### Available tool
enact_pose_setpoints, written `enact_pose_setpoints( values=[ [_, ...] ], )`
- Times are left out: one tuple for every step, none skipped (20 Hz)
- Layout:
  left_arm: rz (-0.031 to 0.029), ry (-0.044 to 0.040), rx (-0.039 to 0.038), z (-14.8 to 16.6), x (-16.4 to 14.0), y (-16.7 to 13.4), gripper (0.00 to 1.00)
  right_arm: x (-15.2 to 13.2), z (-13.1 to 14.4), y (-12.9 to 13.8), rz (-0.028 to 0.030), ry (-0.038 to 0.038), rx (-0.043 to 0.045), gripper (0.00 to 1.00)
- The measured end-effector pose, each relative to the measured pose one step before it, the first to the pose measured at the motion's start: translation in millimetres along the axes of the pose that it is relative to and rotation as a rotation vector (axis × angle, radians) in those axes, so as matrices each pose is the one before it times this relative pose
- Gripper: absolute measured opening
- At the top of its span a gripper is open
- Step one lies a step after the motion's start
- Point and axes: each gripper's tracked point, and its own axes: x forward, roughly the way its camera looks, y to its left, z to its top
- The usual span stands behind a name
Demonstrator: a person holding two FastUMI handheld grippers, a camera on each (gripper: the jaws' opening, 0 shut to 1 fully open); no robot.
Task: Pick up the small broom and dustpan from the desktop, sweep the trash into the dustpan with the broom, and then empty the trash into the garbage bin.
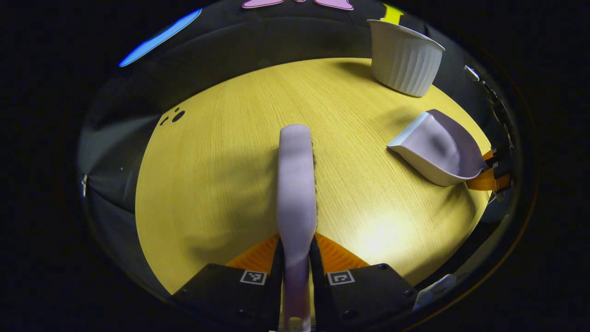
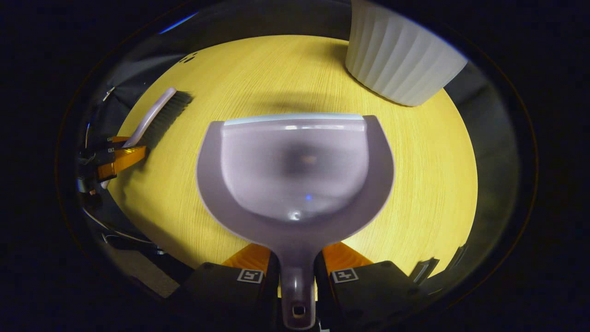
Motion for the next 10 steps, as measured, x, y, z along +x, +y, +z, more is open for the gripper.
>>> enact_pose_setpoints(
  values=[
    [0.00497, -0.00132, 0.00571, 0.0, -3.48, 0.28, 0.31, -3.35, -1.15, -0.31, 0.00329, -0.00215, -0.0068, 0.4],
    [0.00437, -0.00193, 0.00218, -0.28, -5.03, -1.09, 0.3, -7.72, -1.29, 1.15, 0.00597, -0.00844, -0.00221, 0.39],
    [0.00577, -0.00357, 0.00123, -0.23, -5.34, -0.21, 0.3, -8.12, -0.62, 0.5, 0.00636, -0.00904, -0.00005, 0.39],
    [0.00618, -0.00472, 0.00317, -0.88, -6.74, 0.59, 0.34, -8.67, -0.34, 0.78, 0.00808, -0.01225, 0.00302, 0.42],
    [0.00875, -0.00972, 0.00281, 0.34, -6.99, 0.6, 0.34, -11.44, 1.31, 1.06, 0.00613, -0.01998, 0.00654, 0.43],
    [0.00462, -0.01202, 0.00215, 1.14, -8.2, 0.3, 0.34, -11.7, 1.35, -1.0, 0.00503, -0.01972, 0.00867, 0.43],
    [0.00451, -0.01388, 0.00356, -1.28, -10.08, 4.63, 0.34, -11.01, 1.08, 1.0, 0.00717, -0.01965, 0.00972, 0.35],
    [0.00357, -0.01484, -0.00016, 1.37, -8.84, 0.32, 0.33, -10.98, 3.03, 1.82, 0.0074, -0.0256, 0.01537, 0.39],
    [0.00314, -0.01987, -0.00277, 2.22, -8.61, 2.67, 0.34, -9.75, 4.52, 2.39, 0.00838, -0.02823, 0.0173, 0.43],
    [0.00049, -0.02099, -0.00674, 4.87, -8.34, 0.89, 0.33, -8.39, 5.5, 3.09, 0.00674, -0.03518, 0.01359, 0.37]
  ],
)
